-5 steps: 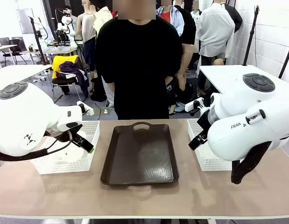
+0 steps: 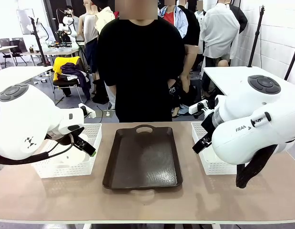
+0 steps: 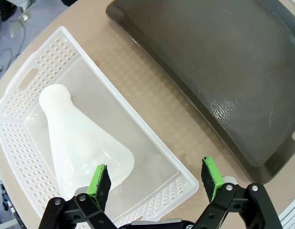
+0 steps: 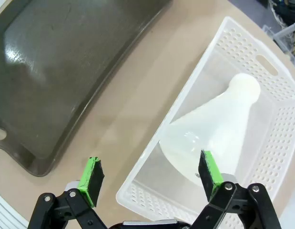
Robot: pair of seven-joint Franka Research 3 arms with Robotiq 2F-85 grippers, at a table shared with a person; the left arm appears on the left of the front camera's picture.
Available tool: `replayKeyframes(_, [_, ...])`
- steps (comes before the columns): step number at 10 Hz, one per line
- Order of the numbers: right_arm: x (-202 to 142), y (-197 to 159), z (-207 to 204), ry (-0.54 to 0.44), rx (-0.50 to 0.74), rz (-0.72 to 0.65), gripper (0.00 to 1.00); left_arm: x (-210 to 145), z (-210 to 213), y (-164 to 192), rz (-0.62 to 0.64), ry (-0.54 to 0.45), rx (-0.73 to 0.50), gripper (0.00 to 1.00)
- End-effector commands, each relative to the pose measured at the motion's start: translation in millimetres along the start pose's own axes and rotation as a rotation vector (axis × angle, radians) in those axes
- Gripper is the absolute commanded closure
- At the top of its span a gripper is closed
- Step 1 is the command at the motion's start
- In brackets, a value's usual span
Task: Prepare the laboratory tools.
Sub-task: Pick up the Big flask that the person points to.
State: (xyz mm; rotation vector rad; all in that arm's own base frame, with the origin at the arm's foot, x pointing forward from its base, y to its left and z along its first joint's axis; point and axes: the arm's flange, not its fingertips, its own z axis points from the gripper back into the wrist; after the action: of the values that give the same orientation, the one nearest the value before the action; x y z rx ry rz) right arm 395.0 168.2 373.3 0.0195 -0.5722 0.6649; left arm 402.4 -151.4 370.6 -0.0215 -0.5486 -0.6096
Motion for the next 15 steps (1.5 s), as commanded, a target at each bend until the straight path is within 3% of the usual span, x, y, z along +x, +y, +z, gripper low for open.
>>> replayKeyframes(1, [0, 0, 0, 0.0, 0.0, -0.001, 0.0, 0, 0, 1, 0.001, -0.001, 0.001, 0.0])
replayKeyframes(11, [0, 0, 0, 0.0, 0.0, 0.0, 0.0, 0, 0, 0, -0.001, 0.0, 0.0, 0.0])
replayKeyframes(15, [11, -39, 76, -0.09, 0.052, -0.142, 0.0, 6, 66, 40, 0.142, -0.087, -0.112, 0.0])
